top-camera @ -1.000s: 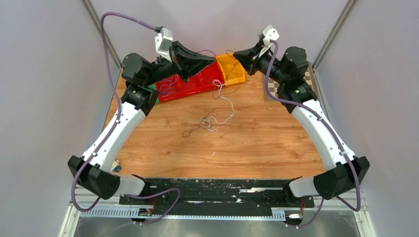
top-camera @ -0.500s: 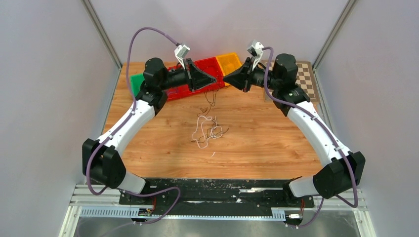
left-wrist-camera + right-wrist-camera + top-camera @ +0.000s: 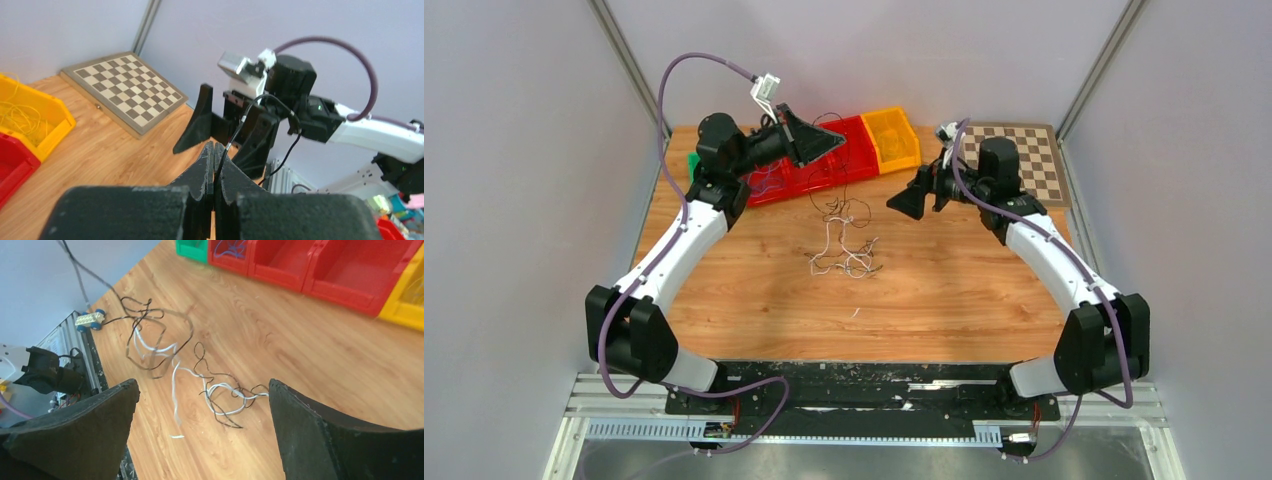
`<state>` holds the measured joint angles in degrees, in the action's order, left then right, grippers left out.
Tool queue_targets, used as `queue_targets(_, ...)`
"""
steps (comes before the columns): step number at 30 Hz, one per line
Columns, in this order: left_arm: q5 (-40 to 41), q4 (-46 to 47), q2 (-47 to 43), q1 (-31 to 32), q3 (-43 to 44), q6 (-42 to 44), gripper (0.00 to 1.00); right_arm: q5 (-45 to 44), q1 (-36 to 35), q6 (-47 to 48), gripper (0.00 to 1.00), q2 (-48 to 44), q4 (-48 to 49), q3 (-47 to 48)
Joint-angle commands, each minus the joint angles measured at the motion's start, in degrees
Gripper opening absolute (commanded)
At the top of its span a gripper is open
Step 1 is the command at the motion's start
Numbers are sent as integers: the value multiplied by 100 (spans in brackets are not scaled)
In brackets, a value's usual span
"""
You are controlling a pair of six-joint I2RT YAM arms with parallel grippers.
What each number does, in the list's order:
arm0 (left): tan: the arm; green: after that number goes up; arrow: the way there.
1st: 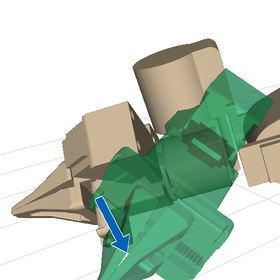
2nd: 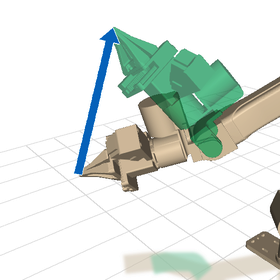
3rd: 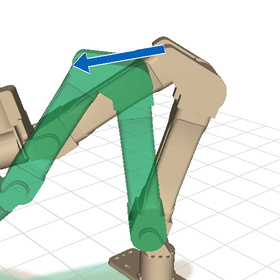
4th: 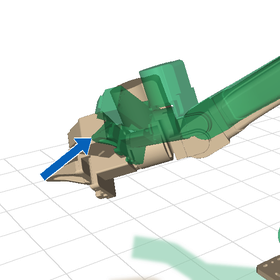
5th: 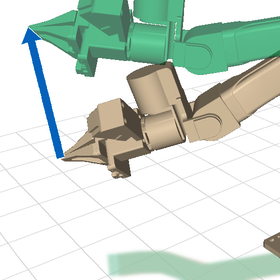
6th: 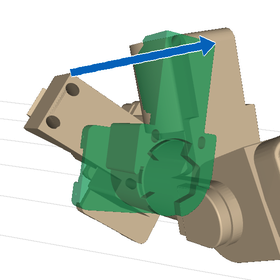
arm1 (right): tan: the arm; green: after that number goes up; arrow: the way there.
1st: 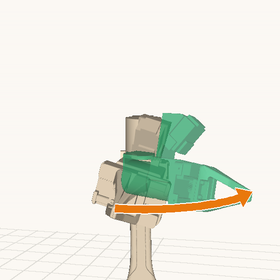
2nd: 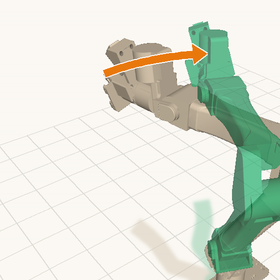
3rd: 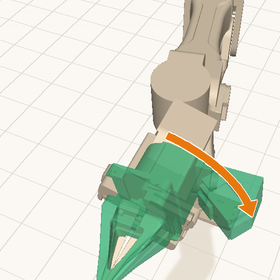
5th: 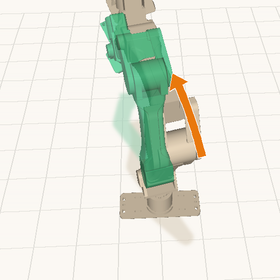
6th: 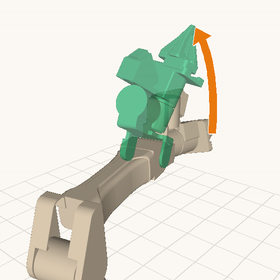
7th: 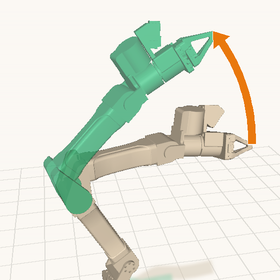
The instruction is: Untangle the cables
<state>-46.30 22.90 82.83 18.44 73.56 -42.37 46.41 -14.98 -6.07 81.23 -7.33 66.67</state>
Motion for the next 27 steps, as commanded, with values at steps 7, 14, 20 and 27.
queue_targets(7,902,254,-56,10,127,-789,0,-896,-1285,-595,100,39,2674,-907)
queue_targets(14,1130,375,25,11,160,-1199,0,-2279,-2003,-529,100,955,3389,-545)
queue_targets(20,1242,342,-4,14,262,-1406,0,-2645,-2391,-854,90,1923,3562,18)
queue_targets(27,1326,250,-87,-300,843,-1412,0,-2696,-2297,-813,14,2066,3148,-599)
